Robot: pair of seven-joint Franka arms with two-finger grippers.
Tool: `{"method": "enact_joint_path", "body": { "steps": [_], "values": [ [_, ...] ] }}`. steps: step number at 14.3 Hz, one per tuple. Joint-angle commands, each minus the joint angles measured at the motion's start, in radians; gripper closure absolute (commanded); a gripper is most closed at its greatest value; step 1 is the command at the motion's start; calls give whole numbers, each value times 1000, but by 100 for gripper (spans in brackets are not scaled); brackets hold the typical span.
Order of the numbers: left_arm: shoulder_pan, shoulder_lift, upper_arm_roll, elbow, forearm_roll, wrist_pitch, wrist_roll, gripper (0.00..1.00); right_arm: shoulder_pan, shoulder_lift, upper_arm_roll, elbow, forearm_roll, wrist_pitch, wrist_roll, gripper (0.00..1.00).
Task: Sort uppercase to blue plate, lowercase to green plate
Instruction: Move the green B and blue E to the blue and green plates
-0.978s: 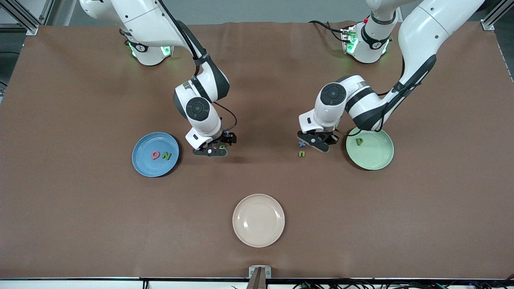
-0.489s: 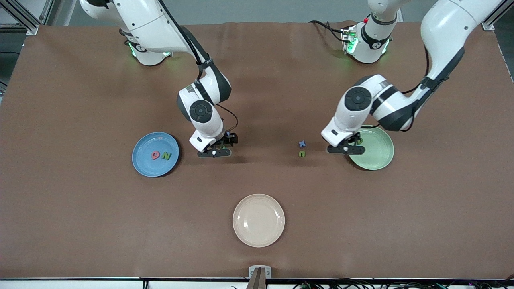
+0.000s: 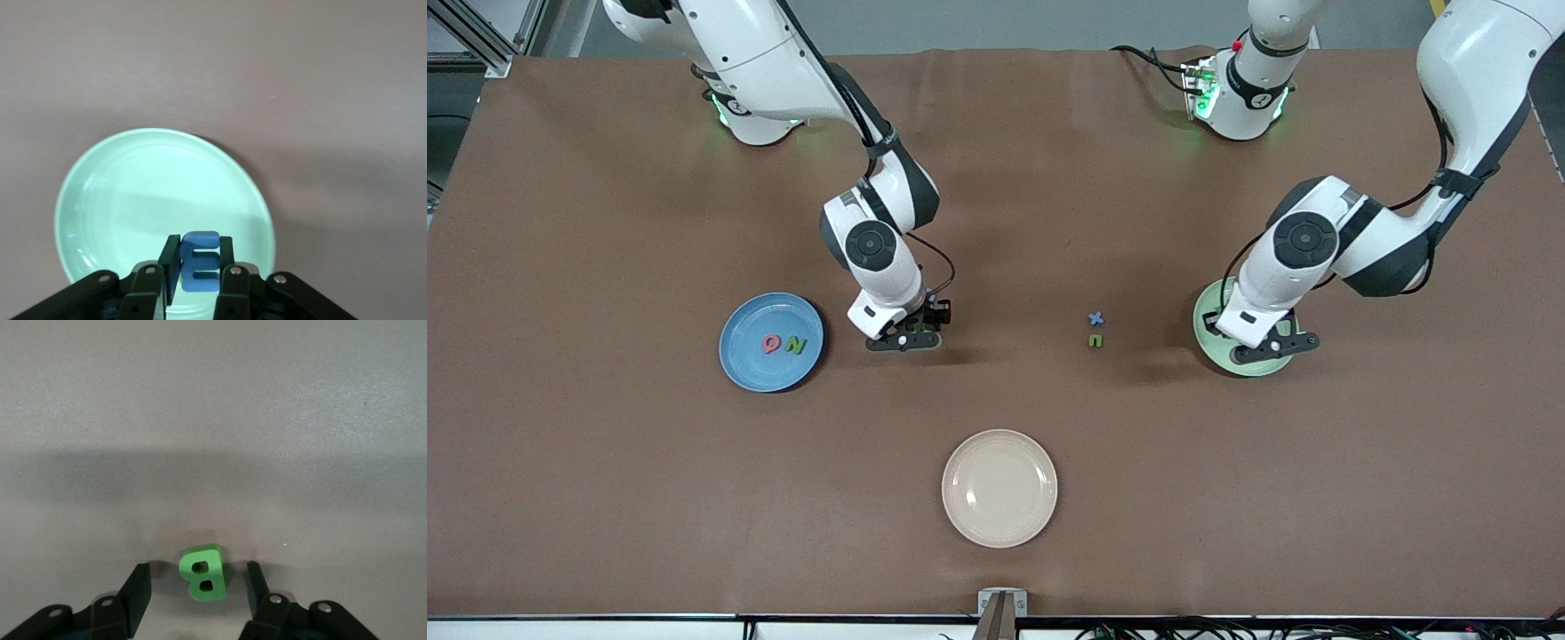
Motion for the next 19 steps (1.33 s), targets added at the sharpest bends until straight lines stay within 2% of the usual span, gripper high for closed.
{"method": "enact_joint_path", "body": {
  "steps": [1,3,5,8,10,13,17,19],
  "values": [
    [51,-6,-19,-37,46,8,-17,99,-7,1,6,-10,1,16,-16,37],
    [88,14,-18,-66,79,38,-17,99,-10,1,6,-13,1,14,-15,46],
    [115,36,-12,-92,110,83,-17,99,-13,1,6,-13,1,9,-15,61],
    [143,59,-2,-109,162,86,-17,99,-20,0,5,-13,1,-3,-12,95],
    [161,85,8,-110,205,88,-17,99,-38,-12,5,-12,1,-44,-15,98],
    [163,108,31,-113,244,106,-17,98,-95,-58,3,-12,-2,-145,-31,98],
    [163,108,48,-127,248,123,-15,97,-240,-161,2,-13,-3,-352,-247,98],
    [164,105,48,-127,248,123,-13,94,-323,-199,0,-30,-10,-428,-362,98]
  ]
}}
